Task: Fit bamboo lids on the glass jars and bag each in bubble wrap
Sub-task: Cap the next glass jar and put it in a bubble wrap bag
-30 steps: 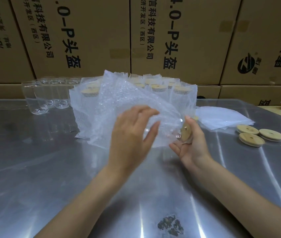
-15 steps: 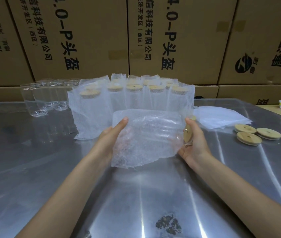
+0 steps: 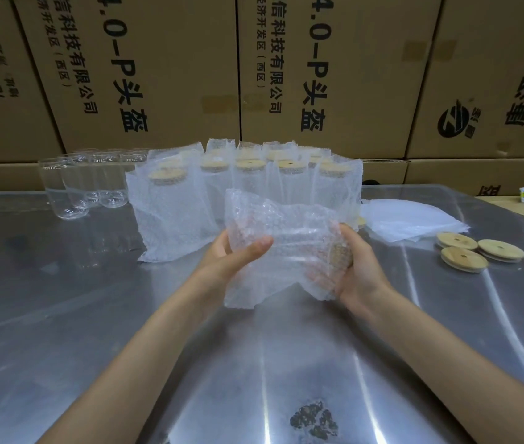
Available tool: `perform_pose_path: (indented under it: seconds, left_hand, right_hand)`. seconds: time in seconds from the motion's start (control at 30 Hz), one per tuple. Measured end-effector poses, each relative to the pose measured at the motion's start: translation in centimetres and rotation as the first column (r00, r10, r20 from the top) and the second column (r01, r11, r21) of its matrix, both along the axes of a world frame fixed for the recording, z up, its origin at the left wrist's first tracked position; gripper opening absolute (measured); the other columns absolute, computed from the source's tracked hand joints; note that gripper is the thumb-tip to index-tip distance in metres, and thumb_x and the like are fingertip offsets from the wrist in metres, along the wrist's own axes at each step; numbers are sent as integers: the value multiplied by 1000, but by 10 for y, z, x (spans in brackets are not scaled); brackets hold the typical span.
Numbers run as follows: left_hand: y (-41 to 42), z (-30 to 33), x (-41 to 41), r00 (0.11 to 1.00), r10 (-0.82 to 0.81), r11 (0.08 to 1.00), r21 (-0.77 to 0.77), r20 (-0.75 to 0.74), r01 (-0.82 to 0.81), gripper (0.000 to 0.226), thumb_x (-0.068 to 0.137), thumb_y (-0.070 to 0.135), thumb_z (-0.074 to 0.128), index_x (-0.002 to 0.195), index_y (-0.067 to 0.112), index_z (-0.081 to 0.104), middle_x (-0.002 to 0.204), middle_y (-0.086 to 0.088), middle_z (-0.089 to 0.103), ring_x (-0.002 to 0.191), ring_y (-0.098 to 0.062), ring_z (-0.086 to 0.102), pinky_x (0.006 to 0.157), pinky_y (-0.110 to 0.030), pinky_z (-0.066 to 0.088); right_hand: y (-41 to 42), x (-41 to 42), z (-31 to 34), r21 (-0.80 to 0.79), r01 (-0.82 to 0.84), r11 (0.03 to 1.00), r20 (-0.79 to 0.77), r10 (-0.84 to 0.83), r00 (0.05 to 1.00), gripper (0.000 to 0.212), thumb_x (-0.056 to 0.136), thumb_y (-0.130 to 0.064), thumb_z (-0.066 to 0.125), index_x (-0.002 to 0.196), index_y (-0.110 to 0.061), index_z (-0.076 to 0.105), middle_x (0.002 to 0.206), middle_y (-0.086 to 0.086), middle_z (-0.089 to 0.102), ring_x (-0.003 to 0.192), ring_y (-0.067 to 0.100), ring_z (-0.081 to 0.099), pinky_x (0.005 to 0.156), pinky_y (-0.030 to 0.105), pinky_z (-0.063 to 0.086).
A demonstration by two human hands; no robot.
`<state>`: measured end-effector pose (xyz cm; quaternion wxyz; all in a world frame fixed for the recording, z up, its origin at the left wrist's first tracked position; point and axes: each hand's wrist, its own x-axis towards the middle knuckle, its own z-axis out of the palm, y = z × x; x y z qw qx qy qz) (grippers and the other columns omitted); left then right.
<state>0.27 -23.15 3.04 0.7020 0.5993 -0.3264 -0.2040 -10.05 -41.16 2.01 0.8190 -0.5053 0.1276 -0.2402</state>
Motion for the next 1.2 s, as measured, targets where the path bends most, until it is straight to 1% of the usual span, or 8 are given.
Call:
perform_pose_path:
  seconds: [0.2, 0.4, 0.53, 0.7, 0.8, 1.03, 1.13, 1.2]
  left_hand:
    - [-3, -3, -1, 998, 36, 998, 46, 54, -38, 93, 49, 62, 86, 129, 32, 50, 119, 12, 67, 112, -10, 63, 102, -41, 46]
    - [3, 6, -2, 964, -220, 975, -47, -151, 215, 73, 69, 38, 72, 136, 20, 49, 128, -5, 63, 116, -26, 61, 90, -40, 52]
    - [0, 5, -5, 988, -123, 992, -12, -90, 123, 72, 67, 29, 72, 135, 22, 48, 129, 0, 62, 120, -23, 58, 101, -45, 46]
    - [2, 6, -2, 991, -122, 992, -37, -52, 121, 75, 67, 32, 77, 135, 18, 48, 128, -4, 64, 114, -23, 63, 91, -39, 53]
    - [3, 7, -1, 989, -143, 988, -59, -27, 142, 74, 67, 38, 77, 133, 18, 51, 126, -4, 65, 114, -23, 63, 85, -32, 55]
    - [4, 4, 1, 992, -128, 992, 4, 3, 128, 73, 64, 42, 79, 130, 26, 52, 123, 5, 66, 115, -17, 62, 95, -36, 51]
    - [3, 3, 1, 993, -120, 993, 0, -14, 120, 78, 61, 39, 80, 131, 24, 50, 120, 3, 68, 111, -17, 65, 89, -33, 53]
    - [3, 2, 0, 995, -95, 995, -17, -36, 94, 75, 60, 36, 82, 128, 24, 53, 117, 2, 69, 108, -18, 67, 84, -32, 56]
  right_hand:
    - [5, -2, 2, -24, -33, 999, 19, 34, 999, 34, 95, -42, 51, 113, -19, 68, 107, 7, 74, 92, 22, 72, 63, 31, 58]
    - [4, -1, 2, 53, 7, 999, 34, -9, 999, 39, 95, -44, 50, 114, -16, 69, 113, 10, 71, 102, 29, 69, 91, 45, 53]
    - [4, -1, 4, -7, -5, 1000, 30, 5, 1000, 39, 95, -45, 48, 112, -17, 69, 109, 9, 73, 97, 26, 71, 79, 40, 56]
    - [1, 0, 5, -101, 11, 995, 23, -9, 1000, 35, 98, -43, 44, 118, -21, 64, 93, -2, 76, 77, 14, 73, 53, 25, 55]
    - [1, -2, 9, -145, 44, 989, 27, -40, 999, 39, 98, -43, 46, 128, -23, 58, 100, -4, 74, 81, 13, 73, 57, 27, 55]
    - [4, -5, 10, -238, 42, 970, -22, -49, 999, 40, 95, -46, 47, 128, -25, 58, 118, 3, 68, 94, 17, 70, 72, 32, 56]
    - [3, -6, 11, -281, 10, 960, -72, -32, 997, 77, 79, -60, 55, 145, -24, 41, 145, 2, 48, 123, 24, 56, 97, 46, 51]
    - [3, -7, 11, -331, -11, 944, -92, -21, 996, 88, 69, -67, 55, 146, -26, 40, 146, 1, 47, 123, 23, 57, 99, 46, 49]
